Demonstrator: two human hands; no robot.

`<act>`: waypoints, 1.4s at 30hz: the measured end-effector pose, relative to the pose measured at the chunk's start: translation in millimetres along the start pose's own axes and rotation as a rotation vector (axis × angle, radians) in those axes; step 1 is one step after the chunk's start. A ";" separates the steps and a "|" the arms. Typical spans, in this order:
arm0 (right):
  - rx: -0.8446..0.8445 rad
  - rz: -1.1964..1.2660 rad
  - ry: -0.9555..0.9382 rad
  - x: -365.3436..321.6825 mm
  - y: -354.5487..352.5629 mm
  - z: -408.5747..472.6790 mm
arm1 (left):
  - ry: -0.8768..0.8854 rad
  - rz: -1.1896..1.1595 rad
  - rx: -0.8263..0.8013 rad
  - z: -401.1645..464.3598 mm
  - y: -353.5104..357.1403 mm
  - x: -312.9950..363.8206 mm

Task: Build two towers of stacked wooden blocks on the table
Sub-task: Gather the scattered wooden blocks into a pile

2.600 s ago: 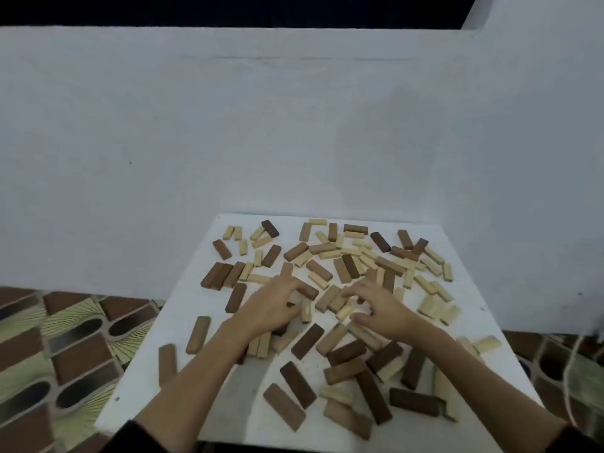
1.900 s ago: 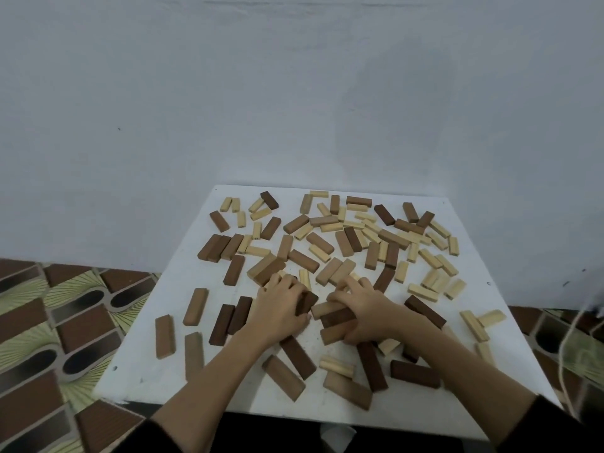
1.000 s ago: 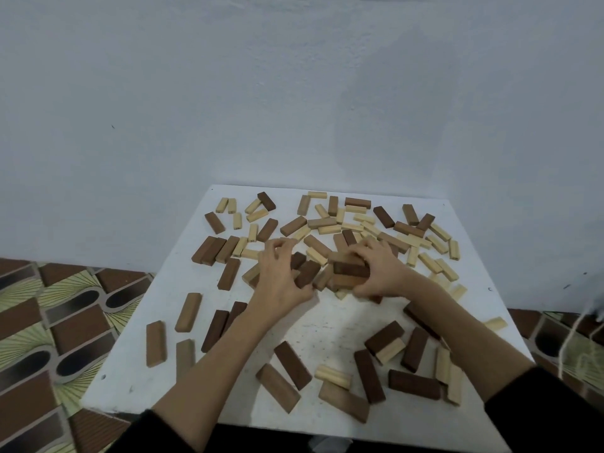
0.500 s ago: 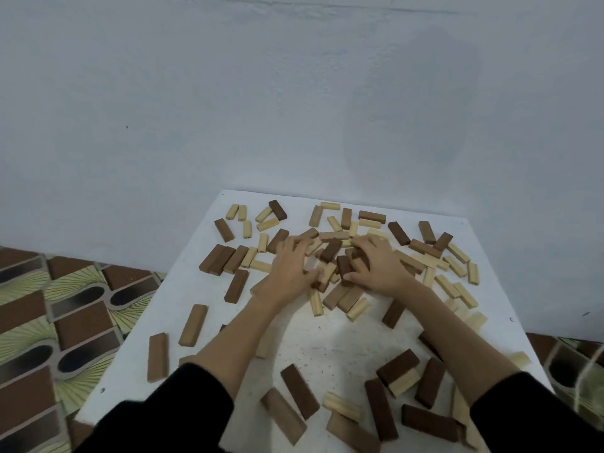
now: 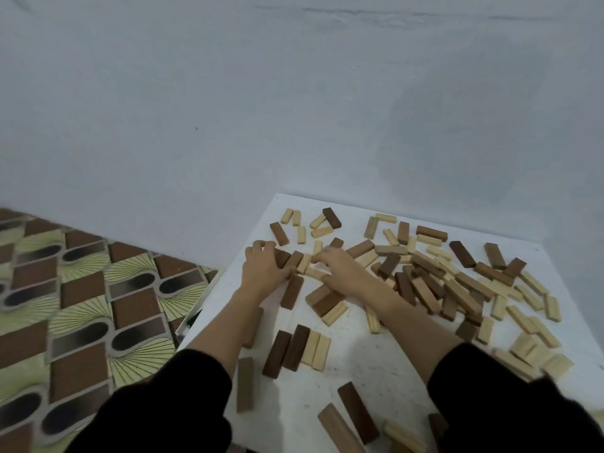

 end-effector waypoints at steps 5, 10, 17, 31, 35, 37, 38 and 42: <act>-0.118 -0.077 -0.037 -9.6 2.2 21.6 | -0.071 0.088 -0.031 10.6 7.0 0.5; -0.145 -0.187 -0.088 -7.3 9.1 31.3 | -0.080 0.024 -0.023 8.2 3.8 -4.9; -0.171 -0.232 -0.049 -15.7 7.4 31.7 | -0.096 0.058 -0.041 -4.7 -1.0 -8.9; 0.068 -0.013 0.106 9.0 -25.6 -12.1 | -0.105 -0.128 0.030 -14.4 -5.9 16.2; 0.213 -0.057 0.242 44.2 -44.6 -52.4 | 0.016 -0.276 -0.019 -22.3 14.2 70.6; 0.291 -0.102 0.340 60.6 -56.8 -69.6 | 0.082 -0.308 -0.048 -25.6 27.4 97.0; 0.323 -0.120 0.381 66.9 -62.6 -77.1 | 0.115 -0.321 -0.056 -26.2 33.1 108.1; 0.399 -0.212 0.482 88.0 -75.9 -102.7 | 0.248 -0.347 -0.109 -27.4 49.8 142.3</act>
Point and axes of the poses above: each hand's wrist, its own z-axis towards the middle knuckle, its own y-axis out of the palm, x = y × z, the point moved 1 cm from there along z, towards the middle knuckle, and after that the axes turned 5 degrees about z, right-handed, at the moved point
